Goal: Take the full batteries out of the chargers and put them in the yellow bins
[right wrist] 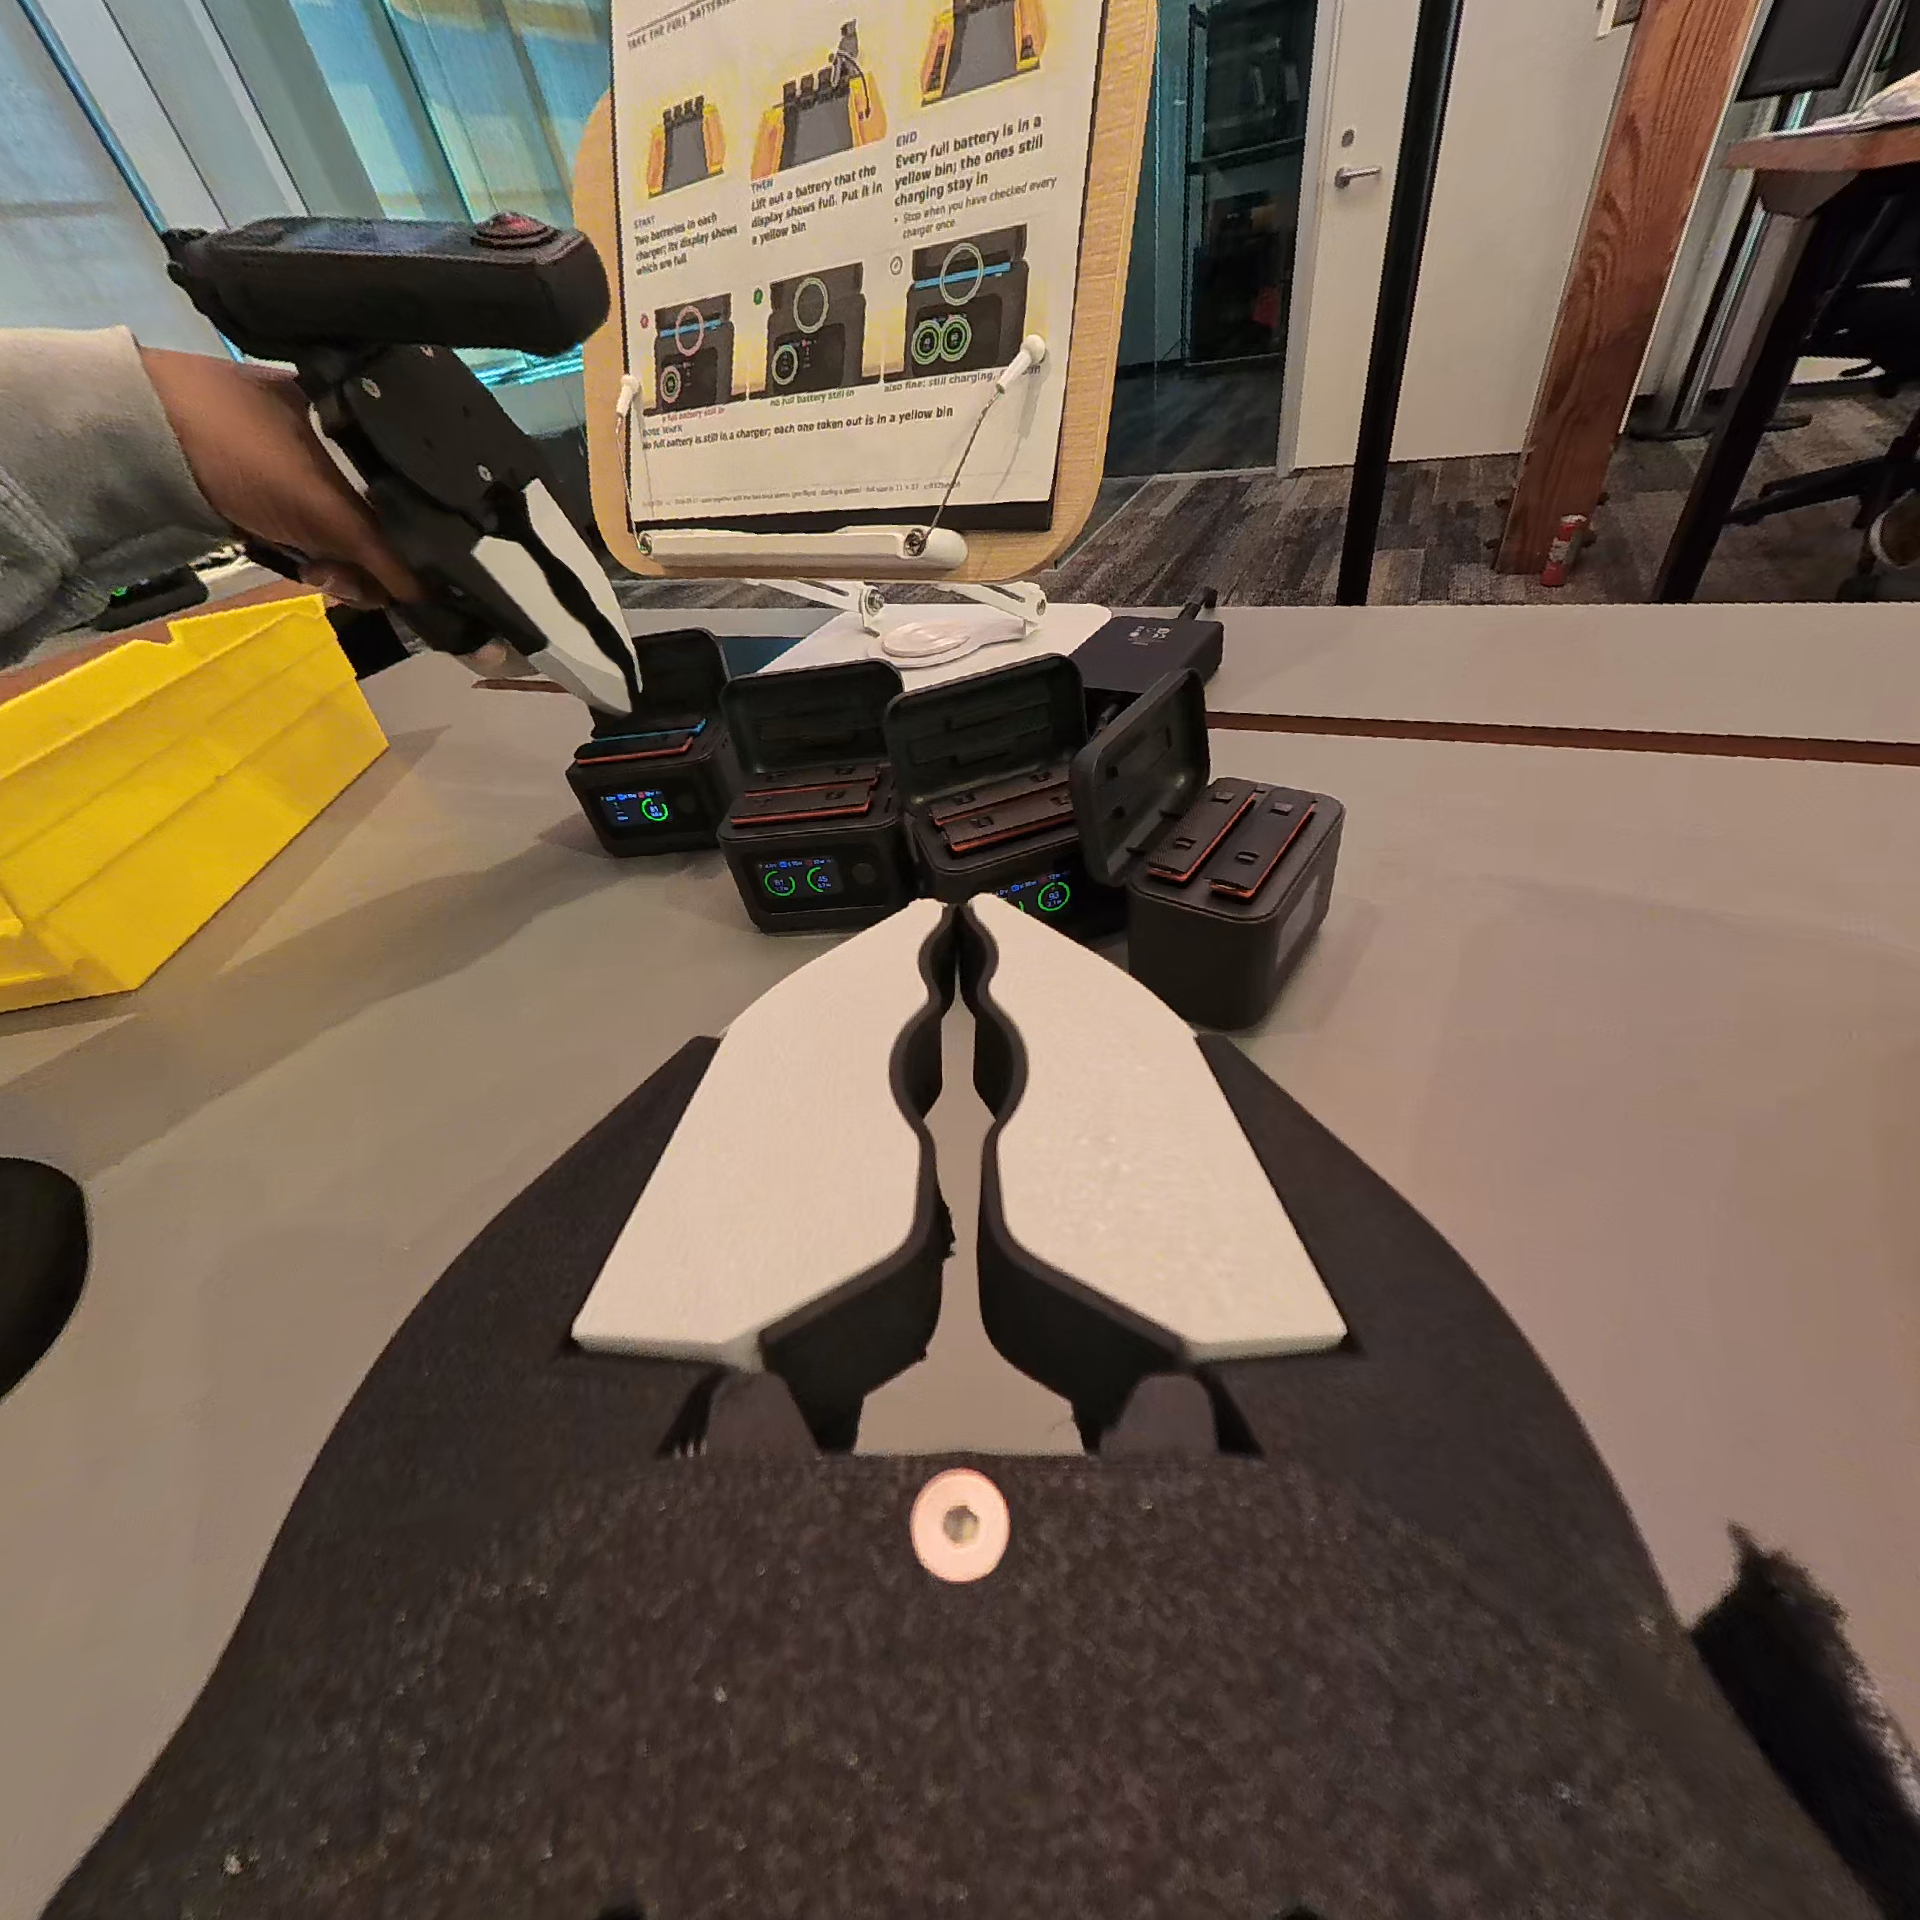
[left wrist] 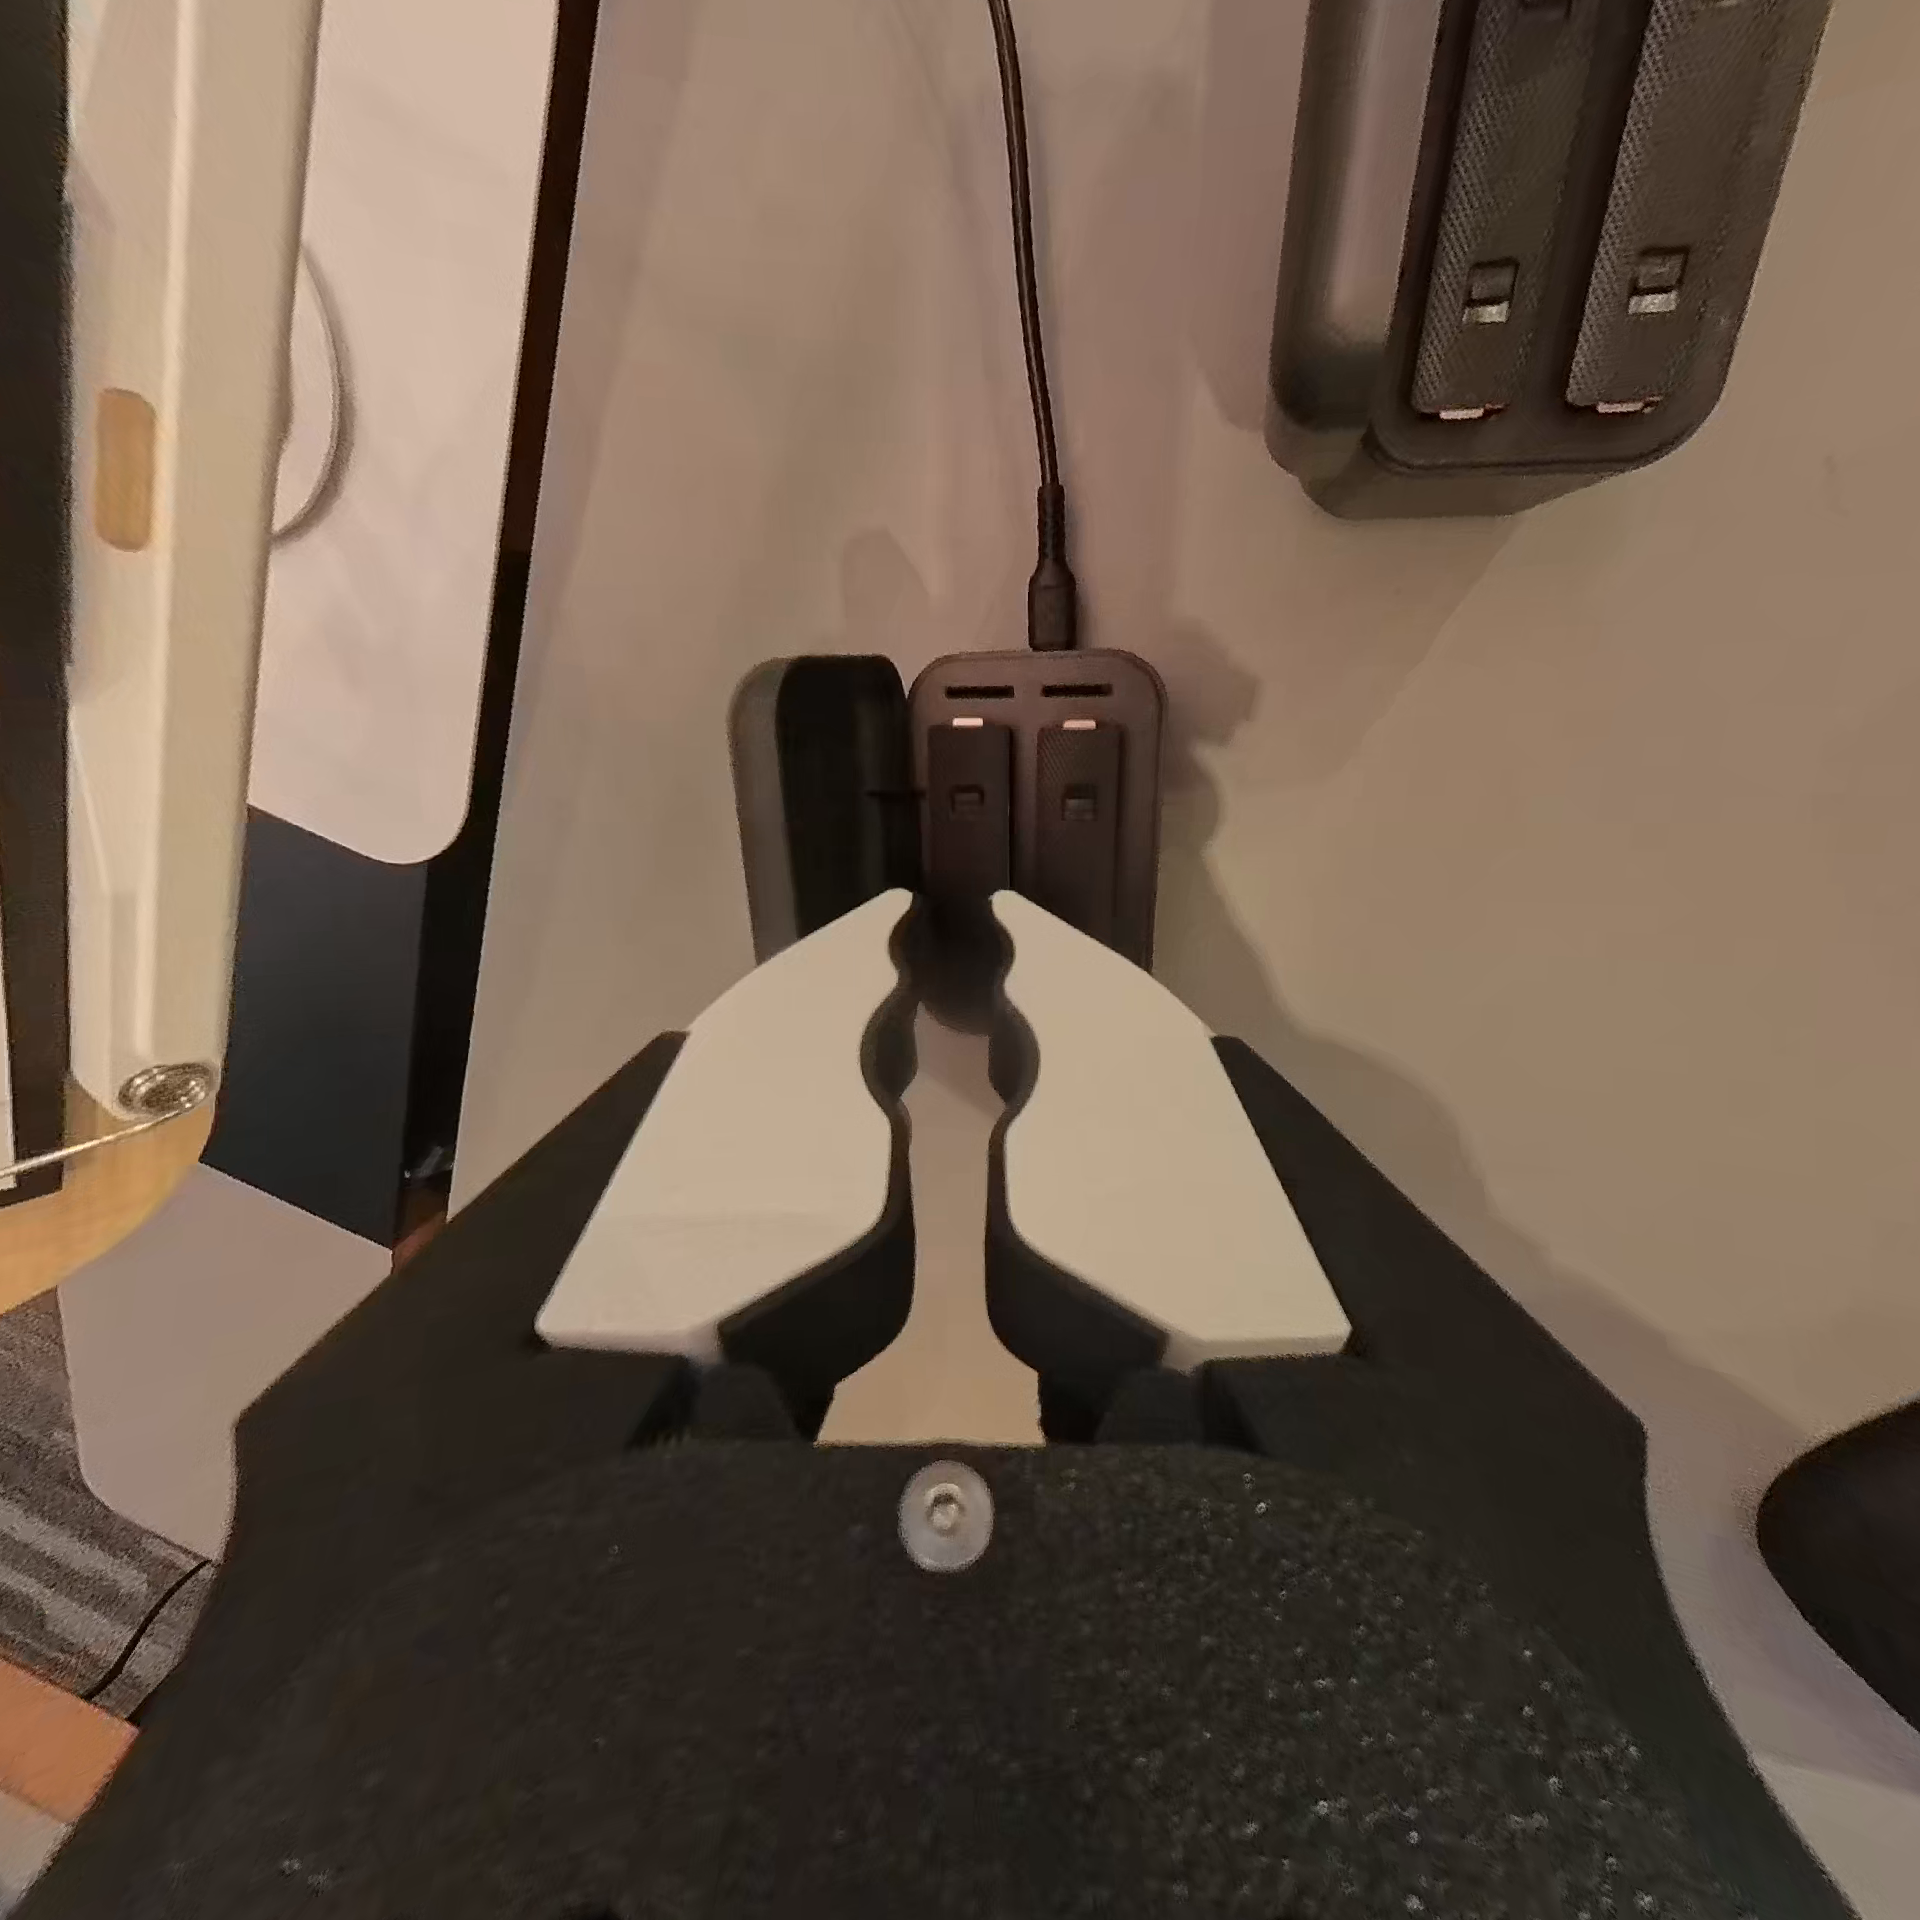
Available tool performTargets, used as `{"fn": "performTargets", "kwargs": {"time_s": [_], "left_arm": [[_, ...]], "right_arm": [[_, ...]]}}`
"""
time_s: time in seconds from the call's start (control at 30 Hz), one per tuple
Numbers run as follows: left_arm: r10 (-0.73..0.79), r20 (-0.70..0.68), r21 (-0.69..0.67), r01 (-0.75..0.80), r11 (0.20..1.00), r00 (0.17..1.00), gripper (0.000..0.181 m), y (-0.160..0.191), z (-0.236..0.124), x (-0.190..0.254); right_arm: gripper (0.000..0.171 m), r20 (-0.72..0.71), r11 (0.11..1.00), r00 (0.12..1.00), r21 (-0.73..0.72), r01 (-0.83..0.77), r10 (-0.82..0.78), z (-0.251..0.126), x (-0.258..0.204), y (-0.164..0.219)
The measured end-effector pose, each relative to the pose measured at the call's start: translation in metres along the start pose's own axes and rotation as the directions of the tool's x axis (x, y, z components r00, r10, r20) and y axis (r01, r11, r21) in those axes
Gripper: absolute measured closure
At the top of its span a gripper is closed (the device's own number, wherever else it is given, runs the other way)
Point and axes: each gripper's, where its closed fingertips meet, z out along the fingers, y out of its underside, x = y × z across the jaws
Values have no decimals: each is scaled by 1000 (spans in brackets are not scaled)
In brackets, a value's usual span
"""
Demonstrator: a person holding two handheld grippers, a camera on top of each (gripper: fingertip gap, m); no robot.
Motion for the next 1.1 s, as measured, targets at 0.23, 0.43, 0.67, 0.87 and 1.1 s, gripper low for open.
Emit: {"fn": "performTargets", "kwargs": {"time_s": [0.23,0.43,0.67,0.87,1.1], "left_arm": [[4,19,-25,-4,1000,1000,181,0,7,1],[-57,-33,-58,55,997,998,181,2,8,1],[-40,-20,-41,39,998,999,181,2,8,1],[-33,-1,131,33,991,999,181,-10,-10,8],[-122,152,515,26,857,981,181,-38,-83,22]], "right_arm": [[171,-1,1000,1000,-1,-4,4,0,1,1],[171,10,1000,1000,-8,-3,3,1,-1,2],[171,14,1000,1000,2,1,-1,0,-3,0],[171,8,1000,1000,-7,0,0,0,1,3],[171,5,999,1000,-18,30,-30,2,-2,5]]}}
